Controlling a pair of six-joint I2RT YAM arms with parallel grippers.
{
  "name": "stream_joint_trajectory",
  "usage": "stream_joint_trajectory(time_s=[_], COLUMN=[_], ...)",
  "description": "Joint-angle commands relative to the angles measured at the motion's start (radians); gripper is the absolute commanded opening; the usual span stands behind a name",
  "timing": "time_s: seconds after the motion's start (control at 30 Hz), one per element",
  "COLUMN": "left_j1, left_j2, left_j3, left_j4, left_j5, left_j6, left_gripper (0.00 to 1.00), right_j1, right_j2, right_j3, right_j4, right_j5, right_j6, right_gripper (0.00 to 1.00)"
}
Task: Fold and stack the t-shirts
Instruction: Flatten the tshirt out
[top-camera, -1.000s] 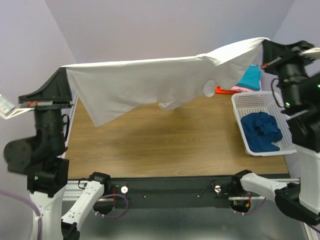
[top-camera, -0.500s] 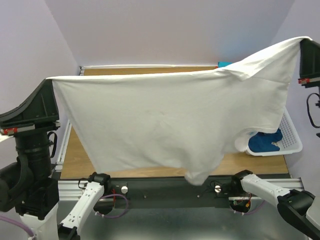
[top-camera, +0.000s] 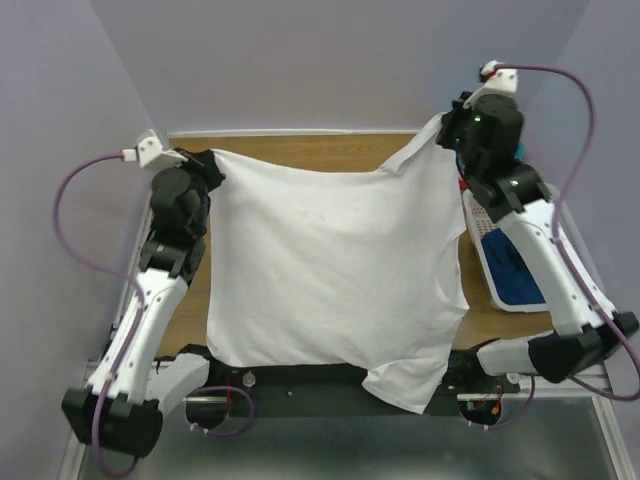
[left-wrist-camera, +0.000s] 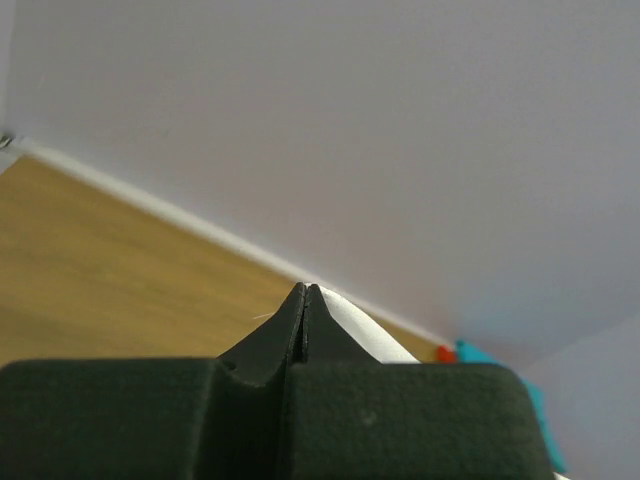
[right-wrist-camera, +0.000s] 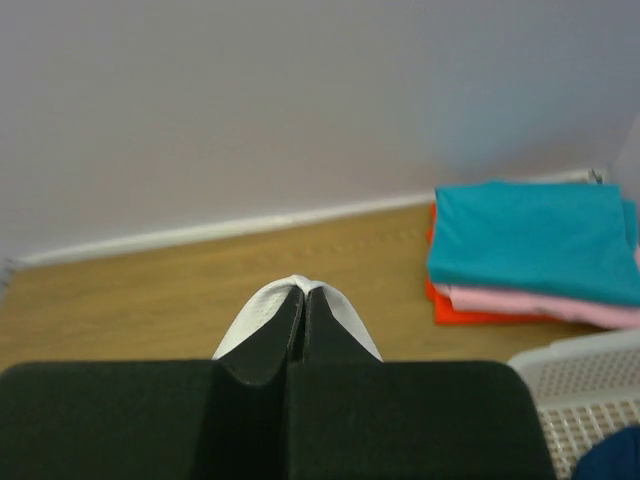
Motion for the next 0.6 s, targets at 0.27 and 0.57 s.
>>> stream_joint_trajectory(time_s=[0.27,0.57], left_j1=[0.086,0.126], left_j2=[0.887,1.146], left_j3=[0.126,0.297], left_j4=[0.147,0.093], left_j5=[0.052,0.078], left_j6=[-0.024,-0.010], left_gripper=[0.00,0.00], right_j1=[-0.119,-0.151], right_j2=[0.674,0.922], right_j3=[-0.054,0.150], right_j4=[0.140,0.140], right_j5=[-0.114,-0.175], right_j6=[0.092,0.084], right_gripper=[0.01,0.01])
